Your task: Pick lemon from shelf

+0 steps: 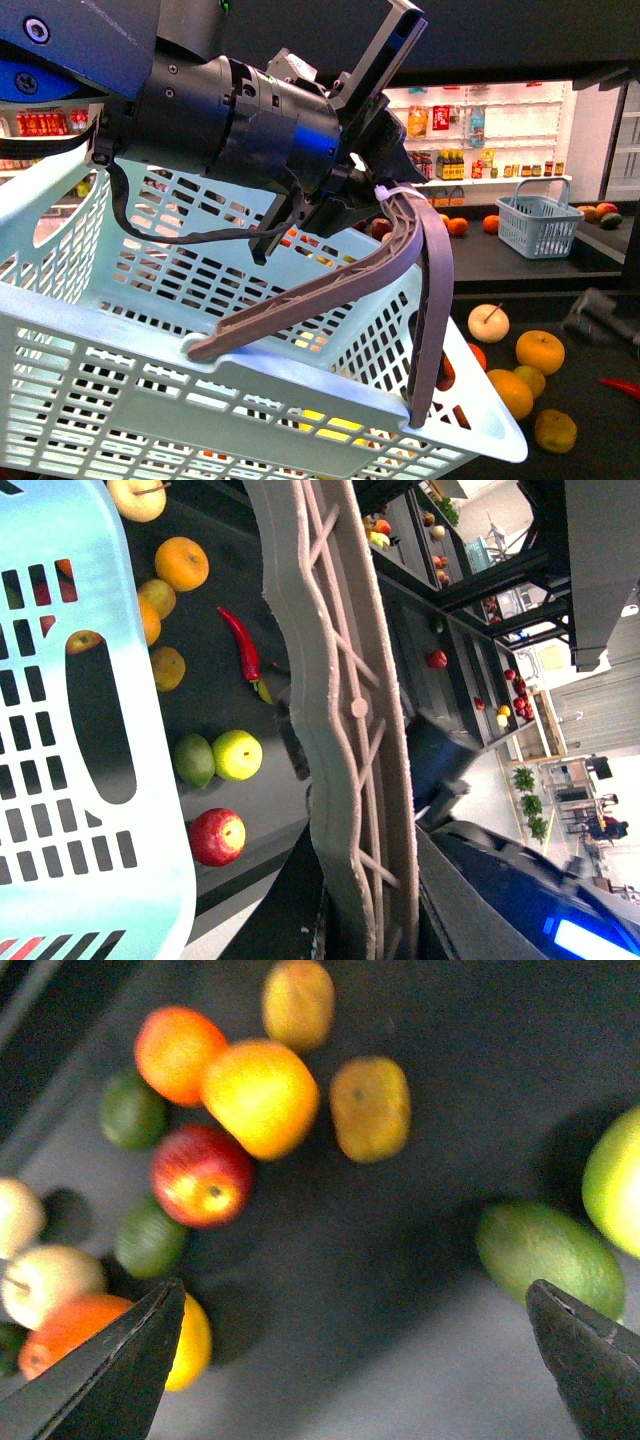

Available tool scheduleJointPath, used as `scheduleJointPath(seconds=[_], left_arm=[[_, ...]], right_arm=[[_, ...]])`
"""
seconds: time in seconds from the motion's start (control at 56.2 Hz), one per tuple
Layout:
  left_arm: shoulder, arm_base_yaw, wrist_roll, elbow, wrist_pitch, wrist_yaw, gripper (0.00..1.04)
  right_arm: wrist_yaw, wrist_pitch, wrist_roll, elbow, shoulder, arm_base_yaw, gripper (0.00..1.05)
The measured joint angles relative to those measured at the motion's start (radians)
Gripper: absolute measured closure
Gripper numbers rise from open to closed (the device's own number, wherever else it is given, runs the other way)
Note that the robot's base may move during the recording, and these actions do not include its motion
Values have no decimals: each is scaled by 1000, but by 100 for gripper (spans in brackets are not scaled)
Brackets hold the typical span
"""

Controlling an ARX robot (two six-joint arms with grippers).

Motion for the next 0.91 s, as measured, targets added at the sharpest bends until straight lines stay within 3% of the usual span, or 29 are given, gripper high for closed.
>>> scheduleJointPath(seconds=[0.196, 0.498, 0.907], left_arm=[[0, 0, 0, 0, 0, 0, 94], [0, 0, 0, 0, 0, 3, 94], [0, 0, 7, 0, 0, -5, 94]], right_arm=[[9, -19, -69, 82, 160, 59, 2], [-32, -35, -265, 280, 323, 222, 2], [-45, -84, -376, 491, 441, 296, 2]])
